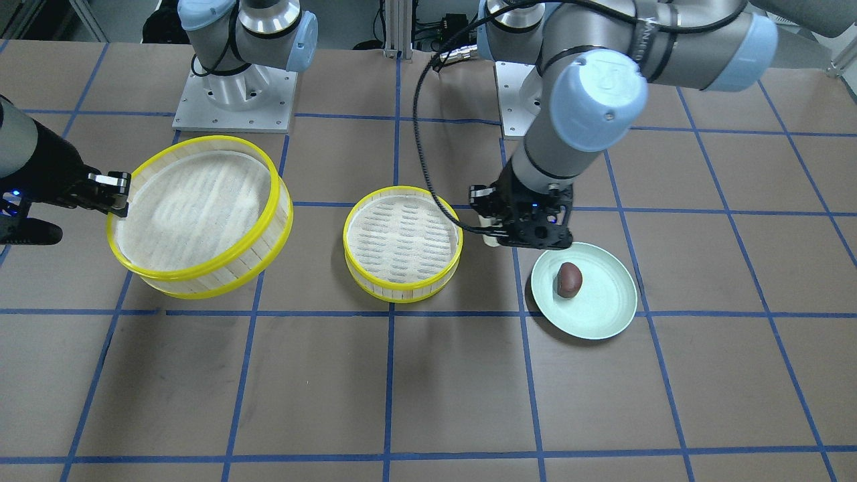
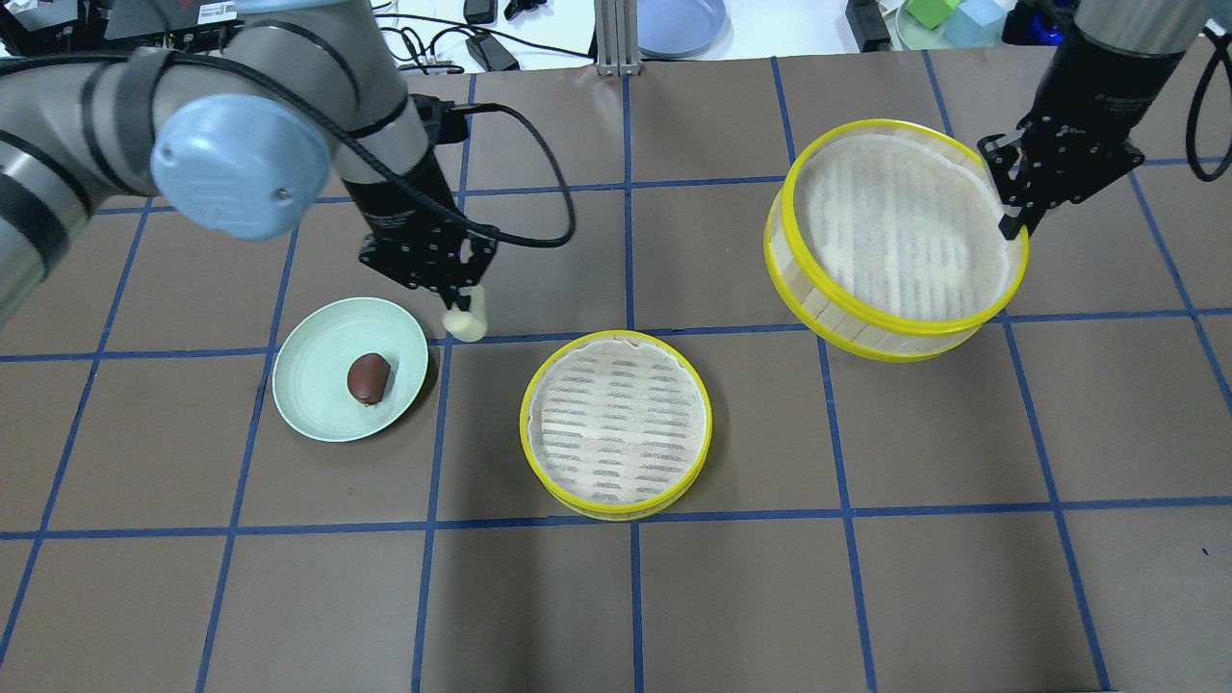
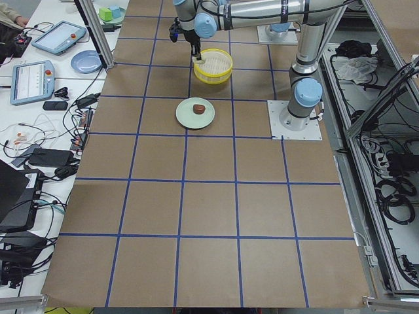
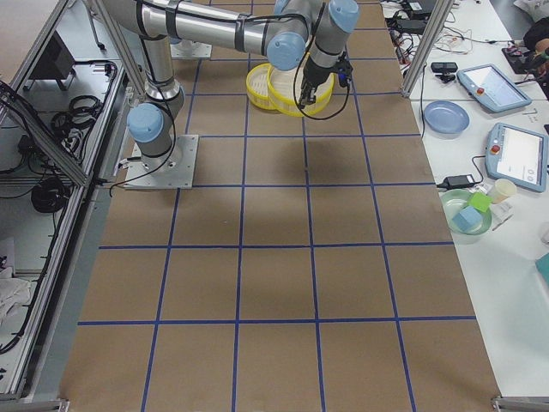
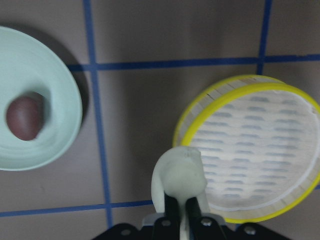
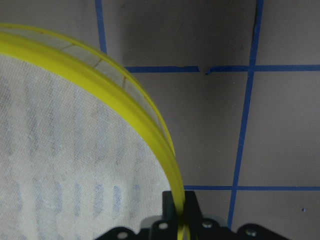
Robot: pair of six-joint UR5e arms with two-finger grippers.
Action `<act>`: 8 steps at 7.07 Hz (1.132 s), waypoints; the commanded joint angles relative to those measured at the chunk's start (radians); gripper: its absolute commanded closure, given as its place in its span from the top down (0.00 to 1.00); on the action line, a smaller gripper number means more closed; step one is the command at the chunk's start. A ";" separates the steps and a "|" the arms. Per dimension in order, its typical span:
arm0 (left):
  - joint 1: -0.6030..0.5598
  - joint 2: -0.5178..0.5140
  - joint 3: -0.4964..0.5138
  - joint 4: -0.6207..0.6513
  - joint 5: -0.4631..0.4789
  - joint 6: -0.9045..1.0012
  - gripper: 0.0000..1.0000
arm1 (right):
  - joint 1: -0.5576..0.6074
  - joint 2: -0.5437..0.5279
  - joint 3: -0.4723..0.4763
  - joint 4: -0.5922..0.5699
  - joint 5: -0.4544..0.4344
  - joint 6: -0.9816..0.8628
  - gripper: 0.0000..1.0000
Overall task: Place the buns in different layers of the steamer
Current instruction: 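Lower the white bun into the bottom tier and open the left gripper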
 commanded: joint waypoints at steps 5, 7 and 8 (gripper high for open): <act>-0.160 -0.076 -0.134 0.172 -0.045 -0.232 0.30 | -0.004 -0.010 0.031 0.001 -0.008 -0.007 0.00; -0.160 -0.067 -0.128 0.174 -0.039 -0.231 0.85 | 0.002 -0.017 0.038 0.001 -0.008 0.021 0.00; -0.154 -0.050 -0.120 0.175 -0.037 -0.224 1.00 | 0.021 -0.017 0.040 -0.001 -0.013 0.038 0.00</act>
